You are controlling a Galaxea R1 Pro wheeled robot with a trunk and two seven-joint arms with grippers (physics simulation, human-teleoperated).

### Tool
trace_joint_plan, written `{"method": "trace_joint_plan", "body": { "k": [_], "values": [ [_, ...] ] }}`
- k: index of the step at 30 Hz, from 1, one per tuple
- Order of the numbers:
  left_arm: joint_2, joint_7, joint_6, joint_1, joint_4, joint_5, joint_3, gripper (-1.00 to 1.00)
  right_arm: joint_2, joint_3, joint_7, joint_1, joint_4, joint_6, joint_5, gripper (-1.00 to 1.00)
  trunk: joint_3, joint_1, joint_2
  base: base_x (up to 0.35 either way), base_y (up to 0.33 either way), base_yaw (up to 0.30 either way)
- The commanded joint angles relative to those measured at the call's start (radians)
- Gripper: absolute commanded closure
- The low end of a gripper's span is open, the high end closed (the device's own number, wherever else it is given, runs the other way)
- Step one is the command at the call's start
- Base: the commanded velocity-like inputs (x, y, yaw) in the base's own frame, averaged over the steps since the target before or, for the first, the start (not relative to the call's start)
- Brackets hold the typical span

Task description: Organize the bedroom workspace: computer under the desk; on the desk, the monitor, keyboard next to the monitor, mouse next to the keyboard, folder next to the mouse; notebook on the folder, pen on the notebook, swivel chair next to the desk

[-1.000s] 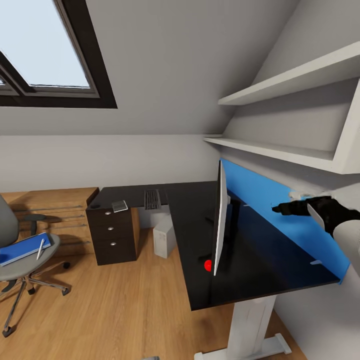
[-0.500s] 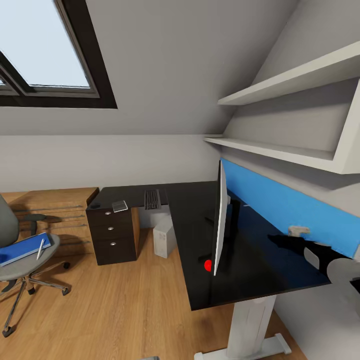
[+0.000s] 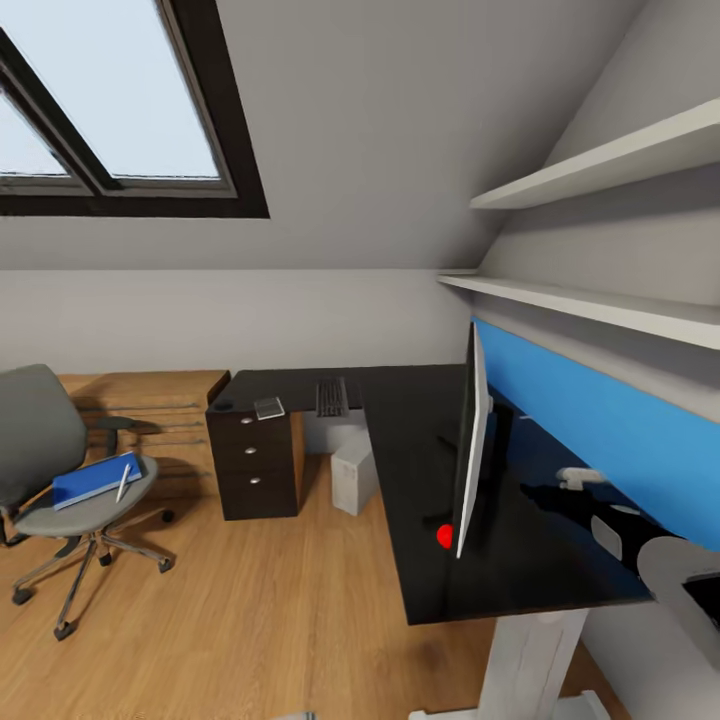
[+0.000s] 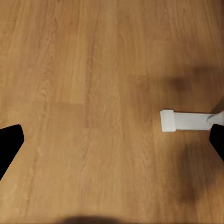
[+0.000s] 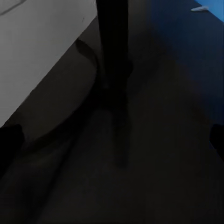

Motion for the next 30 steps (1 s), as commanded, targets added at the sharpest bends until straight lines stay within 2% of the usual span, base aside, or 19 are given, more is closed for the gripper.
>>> {"method": "trace_joint_plan", "body": {
  "k": [1,9,19,24,30],
  "values": [
    [0.001,0.007,-0.004,-0.002,-0.001,0.009,-0.006,-1.0,0.0,0.008,0.005,0.0,0.002,-0.008,-0.009,-1.0,-0.001,0.0,-0.001,0.0,0.0,0.275],
    [0.002,0.008,-0.005,-0.002,-0.001,0.009,-0.004,-1.0,-0.002,0.005,0.006,0.006,0.002,-0.022,-0.01,-1.0,-0.001,0.0,-0.001,-0.093,-0.09,0.213],
    [0.002,0.009,-0.005,-0.002,-0.001,0.009,-0.003,-1.0,0.001,0.007,0.008,0.021,0.003,-0.024,-0.009,-1.0,-0.001,0.0,-0.001,-0.237,-0.231,0.018],
    [0.002,0.008,-0.006,-0.002,-0.002,0.009,0.016,-1.0,0.003,0.008,0.008,0.022,0.003,-0.024,-0.01,-1.0,-0.001,0.0,-0.001,-0.069,-0.039,0.0],
    [0.0,0.024,-0.094,-0.002,-0.008,0.006,0.015,-1.0,0.009,0.008,0.009,0.023,0.004,-0.024,-0.01,-1.0,-0.001,0.0,-0.001,-0.002,-0.001,0.0]
  ]
}}
